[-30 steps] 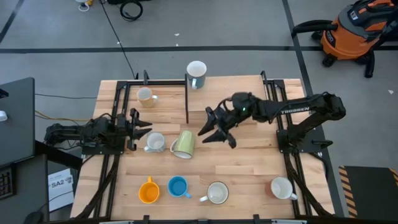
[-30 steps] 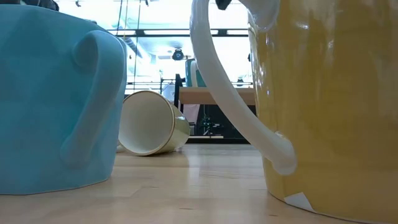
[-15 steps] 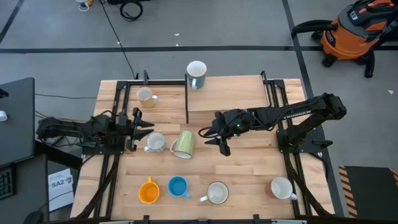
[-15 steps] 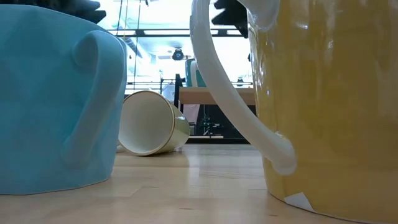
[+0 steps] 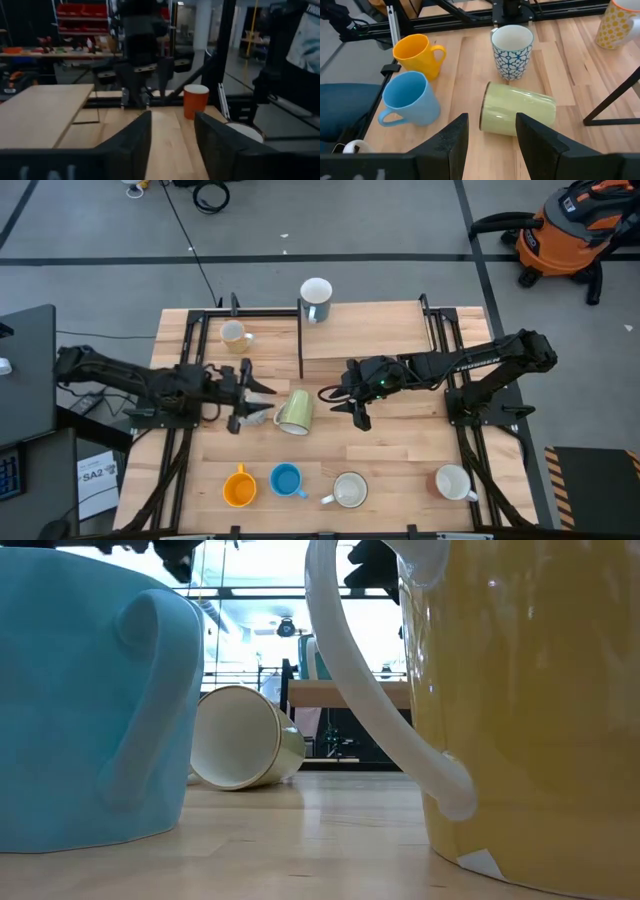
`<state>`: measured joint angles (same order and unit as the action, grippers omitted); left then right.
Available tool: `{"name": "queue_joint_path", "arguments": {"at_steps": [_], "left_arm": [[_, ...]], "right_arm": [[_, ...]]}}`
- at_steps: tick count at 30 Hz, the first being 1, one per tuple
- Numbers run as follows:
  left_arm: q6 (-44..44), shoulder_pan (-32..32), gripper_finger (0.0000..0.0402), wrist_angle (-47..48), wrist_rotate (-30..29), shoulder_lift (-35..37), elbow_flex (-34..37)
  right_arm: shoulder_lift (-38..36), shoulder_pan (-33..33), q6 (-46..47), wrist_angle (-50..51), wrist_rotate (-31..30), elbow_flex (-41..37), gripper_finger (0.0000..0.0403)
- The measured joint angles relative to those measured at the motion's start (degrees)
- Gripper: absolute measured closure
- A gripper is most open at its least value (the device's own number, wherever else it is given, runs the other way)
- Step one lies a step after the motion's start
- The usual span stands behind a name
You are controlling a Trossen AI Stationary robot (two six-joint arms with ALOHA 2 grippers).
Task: Place coffee mugs
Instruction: Put the green mug on the shelf
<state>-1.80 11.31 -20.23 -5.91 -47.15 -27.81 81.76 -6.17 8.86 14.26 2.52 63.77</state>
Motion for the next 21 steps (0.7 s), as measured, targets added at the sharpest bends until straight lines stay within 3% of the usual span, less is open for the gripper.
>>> {"name": "queue_joint_path", "arguments": {"at_steps": [4, 8, 15, 21], "left_arm": [[0.2, 2.1, 0.0192, 3.1, 0.0, -5.9, -4.8], [2.8, 5.3, 0.0174, 12.1, -1.3, -11.0, -10.1], [9.9, 11.1, 0.0173, 24.3, -15.8, -19.2, -16.9], [10.4, 12.5, 0.0173, 24.9, -19.8, -24.4, -17.7]], "right_arm": [[0.0, 0.0, 0.0, 0.0, 0.0, 0.0, 0.0233], [0.0, 0.0, 0.0, 0.0, 0.0, 0.0, 0.0233], [0.0, 0.0, 0.0, 0.0, 0.1, 0.0, 0.0233], [0.0, 0.0, 0.0, 0.1, 0.1, 0.0, 0.0233]]}}
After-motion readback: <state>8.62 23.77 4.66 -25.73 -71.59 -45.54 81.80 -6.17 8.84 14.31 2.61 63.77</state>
